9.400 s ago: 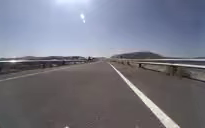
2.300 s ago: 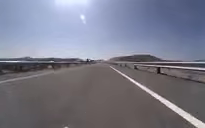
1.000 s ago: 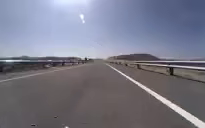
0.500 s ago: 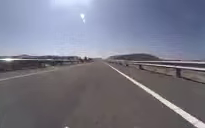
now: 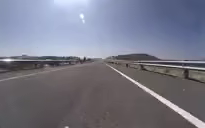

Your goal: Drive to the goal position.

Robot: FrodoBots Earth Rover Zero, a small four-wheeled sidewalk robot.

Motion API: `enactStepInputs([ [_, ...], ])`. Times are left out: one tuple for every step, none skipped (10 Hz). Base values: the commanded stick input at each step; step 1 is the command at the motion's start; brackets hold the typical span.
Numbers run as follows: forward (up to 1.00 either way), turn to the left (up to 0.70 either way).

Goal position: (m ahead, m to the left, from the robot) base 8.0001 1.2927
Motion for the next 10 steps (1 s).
enactStepInputs([
  [1.0, 0.0],
  [1.0, 0.0],
  [1.0, 0.0],
  [1.0, 0.0],
  [1.0, 0.0],
  [1.0, 0.0],
  [1.0, 0.0],
  [1.0, 0.0],
  [1.0, 0.0],
  [1.0, 0.0],
])
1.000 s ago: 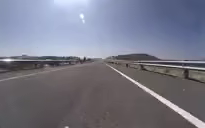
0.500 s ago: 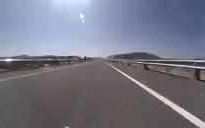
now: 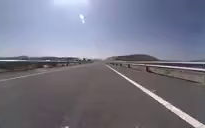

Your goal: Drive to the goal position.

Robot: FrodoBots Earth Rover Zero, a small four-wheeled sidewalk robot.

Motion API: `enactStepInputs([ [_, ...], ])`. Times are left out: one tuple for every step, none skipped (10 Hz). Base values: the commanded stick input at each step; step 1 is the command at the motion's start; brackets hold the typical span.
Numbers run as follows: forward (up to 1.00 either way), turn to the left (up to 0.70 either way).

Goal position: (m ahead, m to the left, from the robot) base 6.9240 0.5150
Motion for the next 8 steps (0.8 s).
enactStepInputs([
  [1.0, 0.0],
  [1.0, 0.0],
  [1.0, 0.0],
  [1.0, 0.0],
  [1.0, 0.0],
  [1.0, 0.0],
  [1.0, 0.0],
  [1.0, 0.0],
])
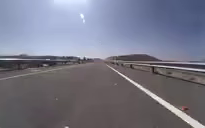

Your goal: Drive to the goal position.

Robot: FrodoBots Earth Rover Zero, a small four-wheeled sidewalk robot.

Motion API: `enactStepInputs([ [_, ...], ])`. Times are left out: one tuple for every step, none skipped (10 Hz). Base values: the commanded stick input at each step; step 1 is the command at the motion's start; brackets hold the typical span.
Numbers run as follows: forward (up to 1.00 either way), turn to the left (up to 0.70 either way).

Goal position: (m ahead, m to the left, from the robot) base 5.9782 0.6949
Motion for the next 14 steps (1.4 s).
enactStepInputs([
  [1.0, 0.0],
  [1.0, 0.0],
  [1.0, 0.0],
  [1.0, 0.0],
  [1.0, 0.0],
  [1.0, 0.0],
  [1.0, 0.0],
  [1.0, 0.0],
  [1.0, 0.0],
  [1.0, 0.0],
  [1.0, 0.0],
  [1.0, 0.0],
  [1.0, 0.0],
  [1.0, 0.0],
])
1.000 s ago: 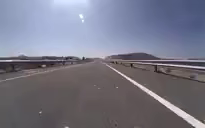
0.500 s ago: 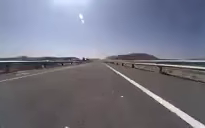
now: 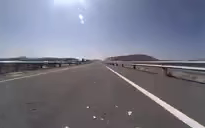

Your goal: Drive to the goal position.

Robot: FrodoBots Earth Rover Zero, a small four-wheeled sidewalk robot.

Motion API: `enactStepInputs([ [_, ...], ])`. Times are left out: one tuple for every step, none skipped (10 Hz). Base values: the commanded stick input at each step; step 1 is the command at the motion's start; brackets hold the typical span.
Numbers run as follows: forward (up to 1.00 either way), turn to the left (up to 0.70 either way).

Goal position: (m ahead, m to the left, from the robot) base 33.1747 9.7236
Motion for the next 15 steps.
enactStepInputs([
  [1.0, 0.0],
  [1.0, 0.0],
  [1.0, 0.0],
  [1.0, 0.0],
  [1.0, 0.0],
  [1.0, 0.0],
  [1.0, 0.0],
  [1.0, 0.27],
  [1.0, 0.27],
  [1.0, 0.0],
  [1.0, 0.0],
  [1.0, 0.0],
  [1.0, 0.0],
  [1.0, 0.0],
  [1.0, 0.0],
])
